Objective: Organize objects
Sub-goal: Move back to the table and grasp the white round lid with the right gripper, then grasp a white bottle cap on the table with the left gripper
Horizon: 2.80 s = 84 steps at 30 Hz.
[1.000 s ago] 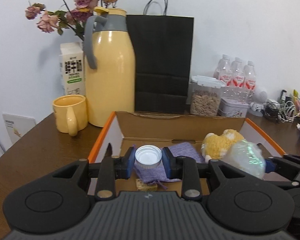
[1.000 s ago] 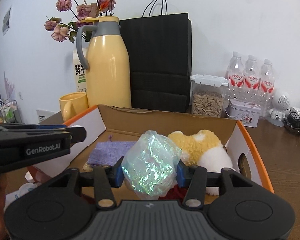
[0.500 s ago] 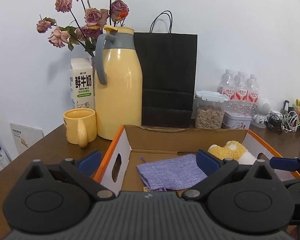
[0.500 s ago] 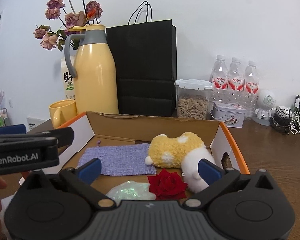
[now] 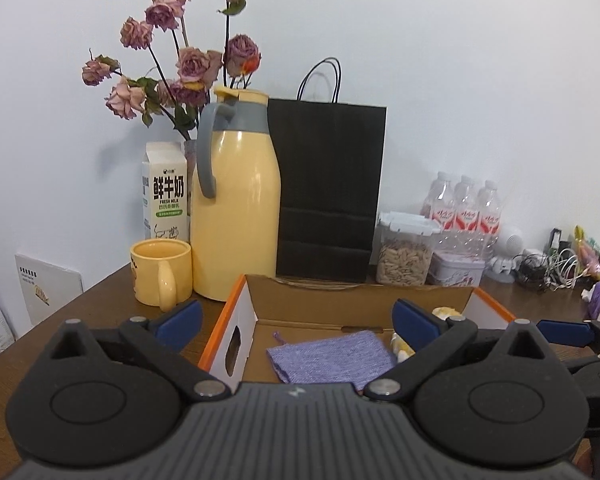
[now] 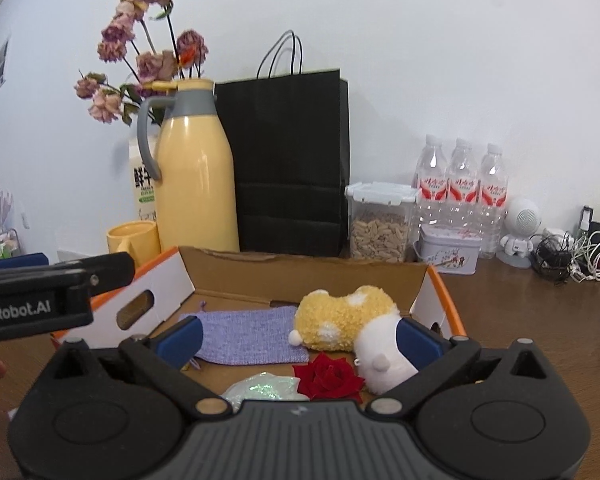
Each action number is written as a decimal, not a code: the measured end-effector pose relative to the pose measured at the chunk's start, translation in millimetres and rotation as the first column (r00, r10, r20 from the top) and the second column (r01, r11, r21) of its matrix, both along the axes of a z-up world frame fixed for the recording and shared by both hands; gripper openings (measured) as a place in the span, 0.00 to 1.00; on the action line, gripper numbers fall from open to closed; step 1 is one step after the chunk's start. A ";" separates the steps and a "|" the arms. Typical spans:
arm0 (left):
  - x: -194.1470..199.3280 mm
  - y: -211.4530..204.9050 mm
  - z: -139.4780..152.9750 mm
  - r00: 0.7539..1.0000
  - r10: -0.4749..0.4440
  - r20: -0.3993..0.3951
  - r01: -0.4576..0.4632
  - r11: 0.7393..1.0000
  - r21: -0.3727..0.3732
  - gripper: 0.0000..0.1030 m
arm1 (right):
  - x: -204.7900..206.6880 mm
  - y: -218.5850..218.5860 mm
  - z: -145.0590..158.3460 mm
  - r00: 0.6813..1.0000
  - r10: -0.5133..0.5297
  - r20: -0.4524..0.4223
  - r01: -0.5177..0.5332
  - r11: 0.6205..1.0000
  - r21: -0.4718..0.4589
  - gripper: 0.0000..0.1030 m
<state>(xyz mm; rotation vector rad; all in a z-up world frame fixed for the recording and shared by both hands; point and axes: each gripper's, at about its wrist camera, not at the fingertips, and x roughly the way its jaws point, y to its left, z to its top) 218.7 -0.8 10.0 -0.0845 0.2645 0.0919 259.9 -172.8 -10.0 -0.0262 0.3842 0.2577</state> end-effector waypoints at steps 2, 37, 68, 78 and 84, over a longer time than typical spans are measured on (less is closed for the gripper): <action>-7.5 0.4 2.9 1.000 -0.005 0.005 0.005 1.000 -0.006 1.00 | -7.8 -2.9 4.7 1.000 0.003 0.012 -0.003 1.000 0.004 1.00; -117.3 48.9 -39.1 0.975 0.069 -0.211 -0.061 0.997 0.045 1.00 | -112.2 -39.5 -49.3 0.970 0.040 -0.240 -0.062 0.994 -0.086 0.91; -117.7 56.2 -44.6 0.967 0.089 -0.240 -0.085 0.996 0.028 1.00 | -95.5 -20.4 -58.8 0.959 0.114 -0.259 -0.138 0.988 -0.077 0.36; -99.7 77.5 -38.1 0.964 0.138 -0.228 -0.128 0.990 0.057 1.00 | -100.5 -27.2 -47.3 0.973 0.118 -0.198 -0.131 0.990 -0.056 0.36; -66.5 92.7 -35.3 0.957 0.160 -0.242 -0.138 0.985 0.104 1.00 | -93.4 -36.2 -38.6 0.984 0.076 -0.163 -0.089 0.993 -0.071 0.36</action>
